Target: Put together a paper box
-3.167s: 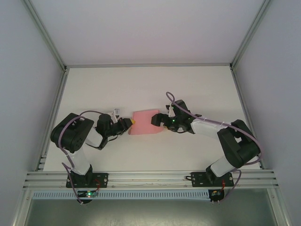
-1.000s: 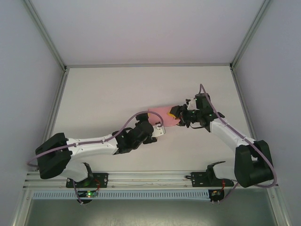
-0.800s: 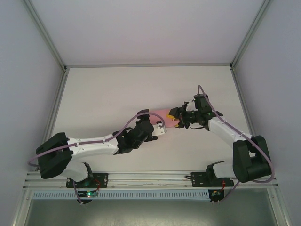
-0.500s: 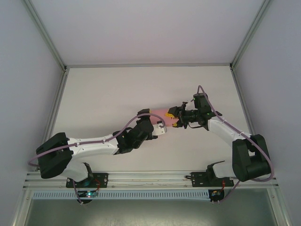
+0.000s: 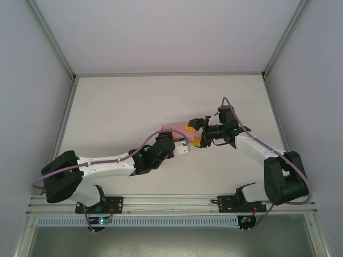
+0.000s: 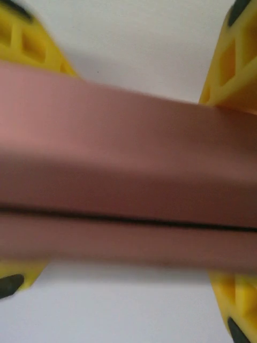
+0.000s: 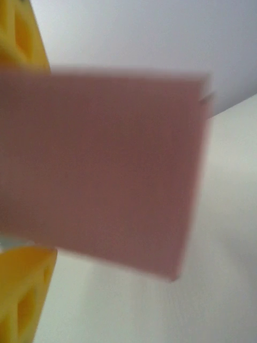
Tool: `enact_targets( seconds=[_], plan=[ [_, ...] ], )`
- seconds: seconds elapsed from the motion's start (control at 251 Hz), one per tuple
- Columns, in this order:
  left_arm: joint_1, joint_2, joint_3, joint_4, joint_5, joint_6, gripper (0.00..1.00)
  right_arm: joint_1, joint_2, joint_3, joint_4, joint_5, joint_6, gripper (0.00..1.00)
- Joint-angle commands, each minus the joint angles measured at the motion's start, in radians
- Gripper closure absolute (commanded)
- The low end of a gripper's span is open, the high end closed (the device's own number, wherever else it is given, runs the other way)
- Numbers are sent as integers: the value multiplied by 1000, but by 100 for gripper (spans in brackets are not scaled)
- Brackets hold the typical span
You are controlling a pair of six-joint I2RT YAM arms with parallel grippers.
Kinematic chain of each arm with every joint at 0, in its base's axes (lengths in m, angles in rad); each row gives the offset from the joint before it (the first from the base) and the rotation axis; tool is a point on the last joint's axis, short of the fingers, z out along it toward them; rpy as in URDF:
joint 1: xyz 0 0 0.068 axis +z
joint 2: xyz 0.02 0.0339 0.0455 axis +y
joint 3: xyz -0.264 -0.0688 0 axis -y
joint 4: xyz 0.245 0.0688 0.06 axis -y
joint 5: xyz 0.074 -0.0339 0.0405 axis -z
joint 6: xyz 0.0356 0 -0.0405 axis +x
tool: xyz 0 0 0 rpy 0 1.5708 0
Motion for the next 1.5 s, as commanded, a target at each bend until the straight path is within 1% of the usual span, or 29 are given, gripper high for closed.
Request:
enact_targets(
  seconds=[0.0,0.044,0.136,0.216,0.307,0.415,0.471,0.507,0.543,0.595,0.627,0.666,0.698,0.73,0.83,0.87,0.966,1.046,1.209,1.305,1.369,1.413,1.461,1.497],
  plan=[
    [-6,-25,16,-31,26,-28,55,10,-33,0,-9,-15,-21,1],
    [-3,-29,13,-33,36,-38,59,10,-49,-4,-4,-3,-29,1],
    [1,-41,6,-43,52,-54,59,-5,-82,-10,-32,31,-68,1],
    [7,-54,10,-99,80,-85,59,-34,-128,-21,-72,90,-121,1],
    [25,-73,23,-186,132,-124,58,-72,-211,-15,-165,195,-215,1],
    [56,-76,75,-350,228,-187,59,-103,-323,30,-263,352,-329,1],
    [70,-72,100,-420,269,-205,59,-110,-378,52,-283,425,-388,1],
    [80,-67,117,-472,304,-209,59,-111,-413,48,-259,462,-418,1],
    [89,-59,138,-529,342,-207,59,-112,-443,17,-170,441,-443,2],
    [98,-46,165,-601,385,-204,59,-111,-476,-59,62,331,-457,1],
    [103,-36,182,-640,409,-195,59,-107,-489,-106,187,297,-441,2],
    [105,-24,200,-668,416,-197,59,-108,-501,-144,266,304,-409,2],
    [114,-18,217,-708,450,-186,59,-107,-504,-156,288,309,-418,1],
    [121,-14,233,-745,486,-176,59,-102,-505,-155,283,308,-450,2],
    [162,-18,257,-841,623,-124,57,-78,-494,-124,170,323,-561,2],
    [176,-22,257,-862,653,-102,57,-61,-493,-122,147,335,-586,2],
    [200,-23,262,-894,657,-69,57,-3,-490,-118,103,343,-689,2],
    [229,-10,283,-923,689,-64,57,57,-485,-114,54,362,-816,1],
    [277,33,306,-945,732,-58,57,187,-476,-115,-47,420,-1035,5],
    [287,57,316,-948,745,-48,57,214,-461,-135,-26,409,-1065,12],
    [290,66,317,-947,751,-36,57,216,-440,-135,-21,398,-1074,19],
    [294,71,317,-941,750,-30,57,217,-422,-128,-30,396,-1090,21],
    [298,77,319,-937,751,-28,56,218,-400,-119,-43,398,-1105,25],
    [298,82,320,-937,753,-25,56,218,-384,-113,-59,398,-1124,26]
  ],
)
